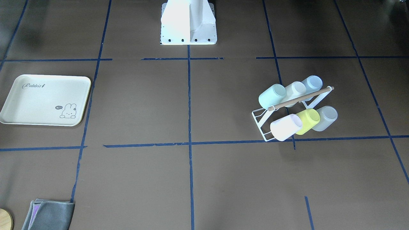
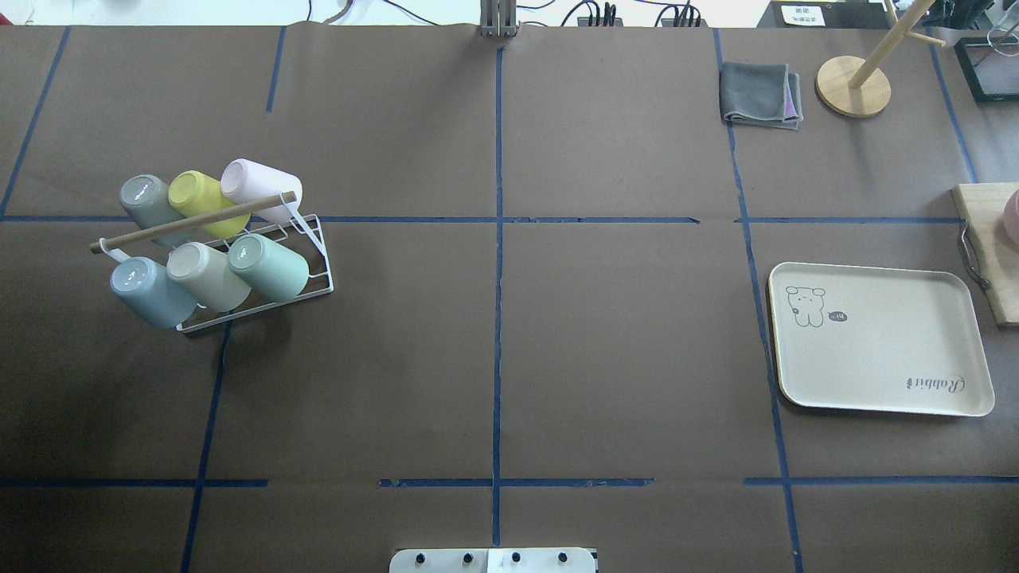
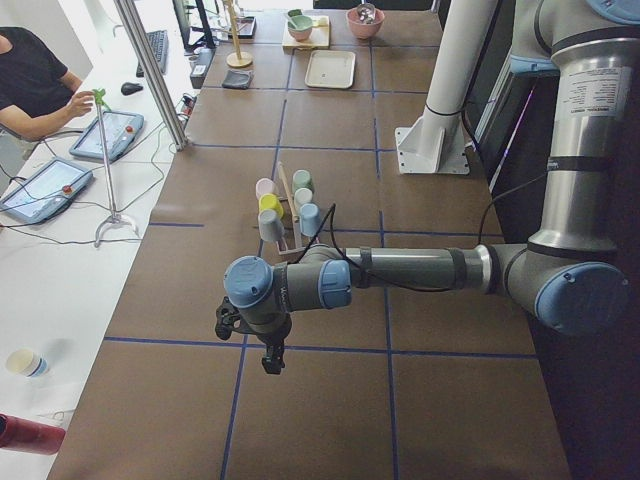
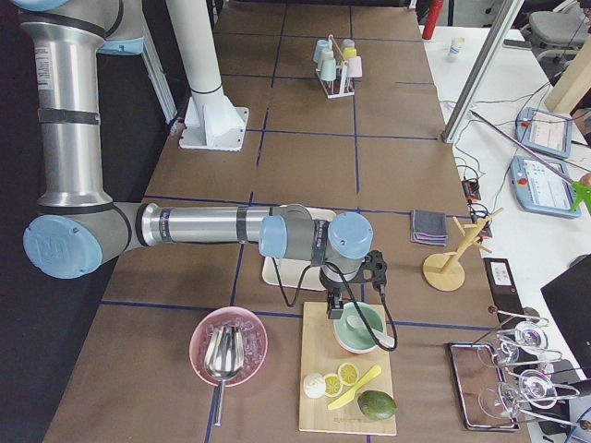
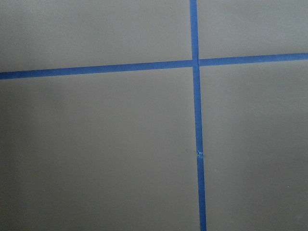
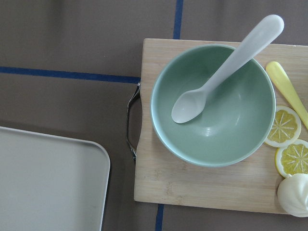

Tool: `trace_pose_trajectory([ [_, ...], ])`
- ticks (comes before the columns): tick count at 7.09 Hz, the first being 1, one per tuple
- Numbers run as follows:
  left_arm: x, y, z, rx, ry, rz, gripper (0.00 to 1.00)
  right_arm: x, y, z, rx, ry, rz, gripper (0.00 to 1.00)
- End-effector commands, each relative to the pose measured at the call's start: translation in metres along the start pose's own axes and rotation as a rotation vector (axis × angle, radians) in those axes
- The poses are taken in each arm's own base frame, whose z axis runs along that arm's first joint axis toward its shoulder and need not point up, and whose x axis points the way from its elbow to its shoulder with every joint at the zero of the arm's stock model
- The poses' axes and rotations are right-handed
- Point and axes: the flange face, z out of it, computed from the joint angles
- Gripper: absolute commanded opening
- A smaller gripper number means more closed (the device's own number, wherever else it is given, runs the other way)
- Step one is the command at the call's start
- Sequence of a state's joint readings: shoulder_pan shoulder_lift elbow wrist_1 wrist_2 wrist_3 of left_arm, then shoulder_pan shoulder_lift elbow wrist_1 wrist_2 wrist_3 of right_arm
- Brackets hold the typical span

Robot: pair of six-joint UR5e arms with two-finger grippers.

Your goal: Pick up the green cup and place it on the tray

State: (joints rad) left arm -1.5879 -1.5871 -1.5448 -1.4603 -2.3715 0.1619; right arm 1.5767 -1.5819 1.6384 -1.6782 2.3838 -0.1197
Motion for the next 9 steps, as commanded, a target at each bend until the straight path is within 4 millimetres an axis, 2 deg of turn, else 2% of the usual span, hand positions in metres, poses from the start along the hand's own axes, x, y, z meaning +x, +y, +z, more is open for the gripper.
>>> trace_pose_trajectory([
  [1, 0.003, -0.002, -0.003, 0.005, -0.001, 0.002, 1.0, -0.003, -0.003, -0.003, 0.007, 0.001, 0.01, 1.0],
  [7, 0.006, -0.006, -0.006, 0.012, -0.002, 0.011, 1.0, -0.014, -0.019, -0.015, 0.03, 0.002, 0.0, 1.0],
  [9, 0.01, -0.007, -0.009, 0.018, -0.003, 0.017, 1.0, -0.026, -0.037, -0.028, 0.052, 0.004, -0.026, 1.0],
])
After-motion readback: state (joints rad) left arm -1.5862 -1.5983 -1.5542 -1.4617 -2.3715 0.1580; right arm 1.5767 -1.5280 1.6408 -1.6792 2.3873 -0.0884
